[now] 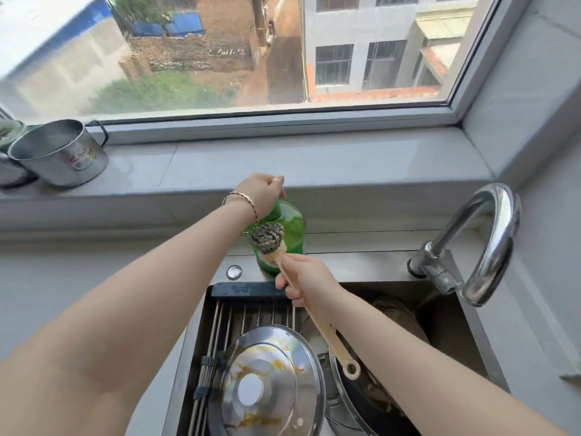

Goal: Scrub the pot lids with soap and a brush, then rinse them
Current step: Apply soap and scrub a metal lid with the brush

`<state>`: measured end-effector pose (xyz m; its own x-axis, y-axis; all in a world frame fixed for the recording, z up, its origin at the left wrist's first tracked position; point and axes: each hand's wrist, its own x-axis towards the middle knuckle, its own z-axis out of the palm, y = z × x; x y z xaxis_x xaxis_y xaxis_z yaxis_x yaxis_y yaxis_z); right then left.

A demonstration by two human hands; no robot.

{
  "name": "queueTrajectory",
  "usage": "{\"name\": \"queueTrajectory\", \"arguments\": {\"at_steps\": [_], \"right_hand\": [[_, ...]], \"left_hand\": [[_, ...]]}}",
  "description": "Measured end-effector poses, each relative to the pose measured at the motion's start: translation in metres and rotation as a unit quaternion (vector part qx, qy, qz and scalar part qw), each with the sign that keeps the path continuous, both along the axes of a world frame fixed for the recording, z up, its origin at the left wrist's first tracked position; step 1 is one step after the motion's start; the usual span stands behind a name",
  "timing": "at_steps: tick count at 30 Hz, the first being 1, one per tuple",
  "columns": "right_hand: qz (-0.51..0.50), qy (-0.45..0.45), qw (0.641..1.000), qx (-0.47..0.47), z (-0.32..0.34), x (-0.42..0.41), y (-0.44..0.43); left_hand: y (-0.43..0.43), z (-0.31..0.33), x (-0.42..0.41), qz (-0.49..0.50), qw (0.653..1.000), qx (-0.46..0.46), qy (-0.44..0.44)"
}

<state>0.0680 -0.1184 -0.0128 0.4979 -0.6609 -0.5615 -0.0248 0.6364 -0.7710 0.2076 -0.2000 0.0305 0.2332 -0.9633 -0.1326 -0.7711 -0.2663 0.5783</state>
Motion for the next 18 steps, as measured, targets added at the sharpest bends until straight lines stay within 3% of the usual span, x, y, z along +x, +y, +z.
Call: {"name": "queueTrajectory", "arguments": {"at_steps": [5,13,16,18], "right_hand": [[-0.004,-0.028,1.000,0.002,-0.006,0.002,-0.004],[0.003,0.007,1.000,-0.019,-0.002,-0.014,0.012],[0.013,0.046,0.998,-0.051,-0.004,-0.031,0.028],[0.031,0.081,0.993,-0.074,-0.008,-0.046,0.040]], "left_hand": [[-0.003,-0.011,-0.001,0.011,1.000,0.004,0.011],[0.000,0.000,-0.004,0.019,0.998,0.044,-0.030],[0.020,0.008,-0.005,0.065,0.997,-0.026,0.028],[0.054,0.000,-0.011,0.145,0.980,-0.085,0.102]]}}
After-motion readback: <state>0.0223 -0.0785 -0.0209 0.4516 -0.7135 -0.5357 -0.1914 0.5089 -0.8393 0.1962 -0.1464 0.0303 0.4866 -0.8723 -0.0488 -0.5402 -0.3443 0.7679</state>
